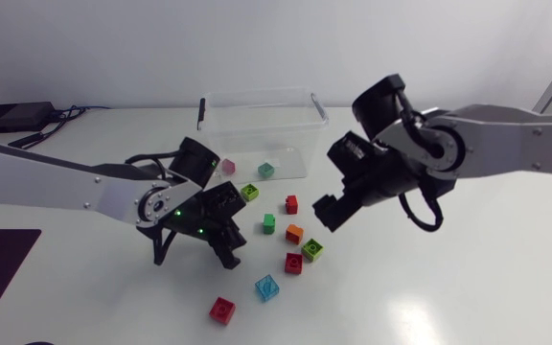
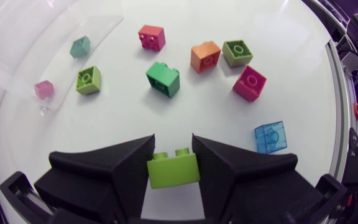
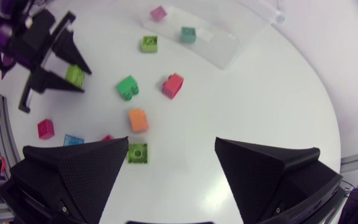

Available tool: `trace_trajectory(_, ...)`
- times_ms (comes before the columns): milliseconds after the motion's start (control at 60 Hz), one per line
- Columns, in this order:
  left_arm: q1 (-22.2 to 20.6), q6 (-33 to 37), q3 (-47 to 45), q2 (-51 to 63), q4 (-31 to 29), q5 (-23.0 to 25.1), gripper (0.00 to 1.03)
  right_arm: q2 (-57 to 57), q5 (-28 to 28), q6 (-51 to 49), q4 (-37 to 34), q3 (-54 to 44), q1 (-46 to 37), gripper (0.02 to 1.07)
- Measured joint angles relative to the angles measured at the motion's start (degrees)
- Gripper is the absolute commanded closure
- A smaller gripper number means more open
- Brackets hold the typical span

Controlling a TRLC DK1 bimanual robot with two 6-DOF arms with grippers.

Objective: Place the duplo bricks in the container

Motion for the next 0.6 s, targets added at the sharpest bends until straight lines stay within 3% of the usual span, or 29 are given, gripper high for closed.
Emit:
trace_trajectory(300,1.86,-0.04,8.74,-9.73,-5.68,-0.02,0.76,6.03,0.04,0.02,0.37,-4.0,3.67,0.07)
trace_trajectory(467,5.11,-1.36,16.39,-10.27,-5.57,-0.02,0.76,10.97,0.11,0.04,1.75,-4.0,4.81,0.08)
trace_trajectory(600,7.04,-2.64,21.29,-8.7,-3.04,-0.02,0.76,13.16,0.7,0.07,2.54,-3.96,4.87,0.14)
